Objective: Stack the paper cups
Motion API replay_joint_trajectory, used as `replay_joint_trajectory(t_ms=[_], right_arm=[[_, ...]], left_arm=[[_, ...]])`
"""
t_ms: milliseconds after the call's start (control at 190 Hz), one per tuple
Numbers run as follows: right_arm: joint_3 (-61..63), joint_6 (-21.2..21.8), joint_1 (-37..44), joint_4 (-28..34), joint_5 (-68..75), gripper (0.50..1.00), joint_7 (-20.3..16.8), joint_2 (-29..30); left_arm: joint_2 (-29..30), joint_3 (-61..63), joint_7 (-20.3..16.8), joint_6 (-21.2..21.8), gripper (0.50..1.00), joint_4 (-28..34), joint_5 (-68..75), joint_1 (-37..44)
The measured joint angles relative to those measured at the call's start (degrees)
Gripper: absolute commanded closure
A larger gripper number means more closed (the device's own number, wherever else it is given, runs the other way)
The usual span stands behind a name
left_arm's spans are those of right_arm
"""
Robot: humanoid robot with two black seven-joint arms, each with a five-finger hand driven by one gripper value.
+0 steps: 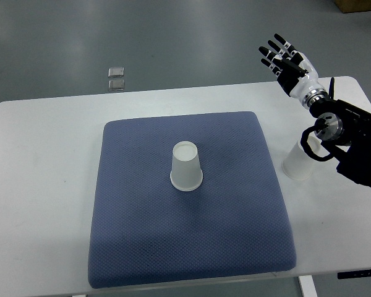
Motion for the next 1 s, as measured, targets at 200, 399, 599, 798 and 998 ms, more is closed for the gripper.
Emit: replay_joint_trajectory(t_ms=[200,399,599,798,998], right_arm=[[0.0,0.0,0.0,0.0,0.0,0.587,0.0,0.0],[0.0,0.0,0.0,0.0,0.0,0.587,0.0,0.0],[0.0,0.0,0.0,0.0,0.0,0.587,0.0,-0.4],[0.0,0.0,0.8,0.0,0.0,0.587,0.0,-0.5],[0.0,-0.3,1.8,-0.1,-0.1,0.587,0.0,-0.5]], left_arm=[[0.0,0.1,0.0,0.0,0.5,-0.1,0.0,0.0],[0.0,0.0,0.0,0.0,0.5,0.3,0.1,0.0],[0.0,0.0,0.0,0.0,0.5,0.3,0.1,0.0],[0.0,0.0,0.0,0.0,0.5,0.3,0.1,0.0],[0.0,0.0,0.0,0.0,0.5,0.3,0.1,0.0]])
